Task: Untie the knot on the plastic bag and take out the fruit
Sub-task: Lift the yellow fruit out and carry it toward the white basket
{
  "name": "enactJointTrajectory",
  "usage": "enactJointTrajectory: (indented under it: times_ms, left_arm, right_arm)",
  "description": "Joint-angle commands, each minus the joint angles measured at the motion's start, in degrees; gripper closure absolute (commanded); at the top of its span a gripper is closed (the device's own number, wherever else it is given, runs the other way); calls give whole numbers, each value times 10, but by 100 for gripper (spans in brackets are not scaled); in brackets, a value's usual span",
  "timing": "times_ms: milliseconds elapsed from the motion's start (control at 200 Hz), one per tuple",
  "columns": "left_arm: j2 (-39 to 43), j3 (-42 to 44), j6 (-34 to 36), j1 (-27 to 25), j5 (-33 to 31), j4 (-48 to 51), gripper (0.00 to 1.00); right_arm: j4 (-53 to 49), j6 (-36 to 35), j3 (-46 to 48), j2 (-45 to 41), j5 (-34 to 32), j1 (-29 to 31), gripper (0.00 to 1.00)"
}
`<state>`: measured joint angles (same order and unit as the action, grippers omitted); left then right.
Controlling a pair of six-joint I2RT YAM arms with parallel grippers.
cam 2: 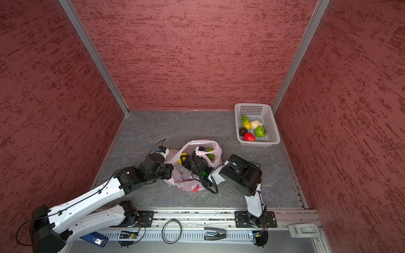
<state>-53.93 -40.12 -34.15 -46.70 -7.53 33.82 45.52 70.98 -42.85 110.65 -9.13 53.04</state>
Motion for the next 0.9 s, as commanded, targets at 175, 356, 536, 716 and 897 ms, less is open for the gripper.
enactJointTrajectory:
  times_ms: [175, 356, 536, 716, 897]
  left_arm:
    - [-17, -3, 8, 3, -1, -12, 100]
    - [-31, -15, 7, 3, -23, -18, 100]
    - [-38, -24, 7, 4, -39, -25, 100]
    - [-41, -26, 6, 7, -46, -38, 100]
    - [-38, -27, 6, 7, -51, -43, 100]
  right_arm:
    - [-64, 8, 5, -75, -10, 9, 62]
    - [-211, -32, -14, -153, -18, 32, 61]
    - [-355, -76, -43, -213, -3, 48, 60]
    - [-455, -102, -66, -268, -13, 62, 60]
    - [-550, -118, -98, -324, -32, 79, 60]
